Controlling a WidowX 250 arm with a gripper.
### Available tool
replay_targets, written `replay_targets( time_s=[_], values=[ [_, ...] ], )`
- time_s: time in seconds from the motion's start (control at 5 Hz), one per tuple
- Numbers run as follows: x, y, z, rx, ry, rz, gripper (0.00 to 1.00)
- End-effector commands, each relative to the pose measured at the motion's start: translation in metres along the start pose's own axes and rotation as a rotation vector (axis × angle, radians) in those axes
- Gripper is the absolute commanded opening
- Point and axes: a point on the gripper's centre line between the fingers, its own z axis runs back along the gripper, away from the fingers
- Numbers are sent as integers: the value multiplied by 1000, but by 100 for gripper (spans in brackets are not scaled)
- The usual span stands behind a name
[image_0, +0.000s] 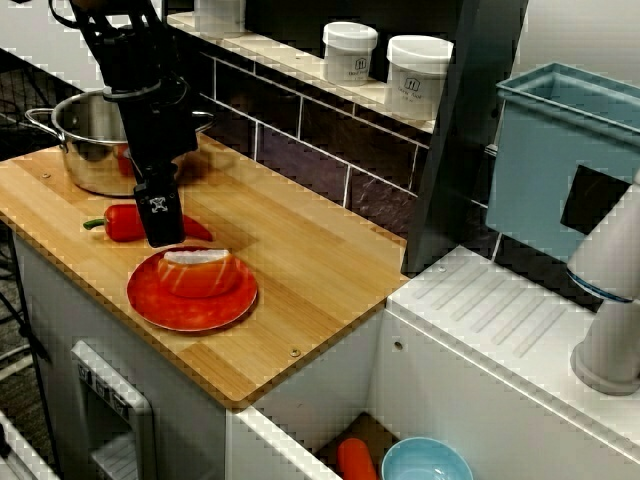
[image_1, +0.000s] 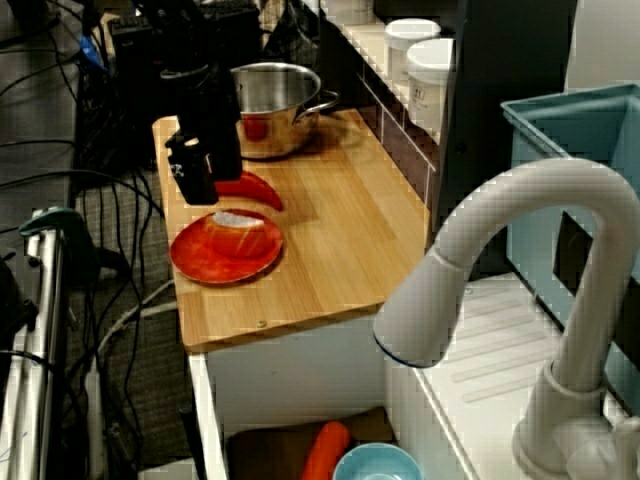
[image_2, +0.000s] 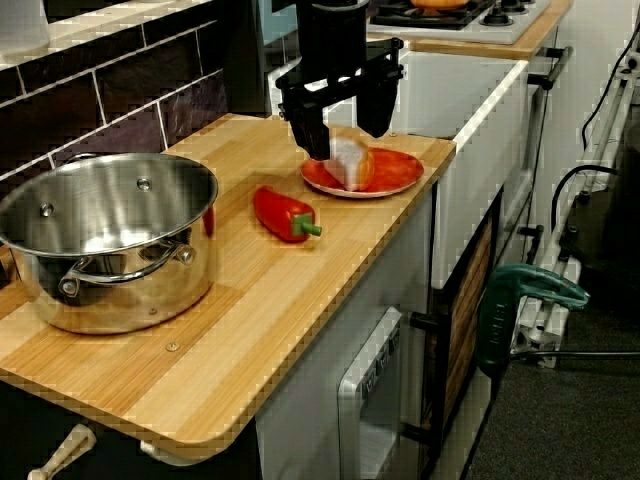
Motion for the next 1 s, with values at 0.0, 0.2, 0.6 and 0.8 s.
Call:
replay_targets(
  time_s=[0.0,0.2,0.6,0.8],
  values=[
    [0,0,0,0,0,0,100],
    [0,1,14,2,7,0,100],
    [-7,9,37,58,-39,20,100],
    [-8,26,34,143,-72,55,100]
  ],
)
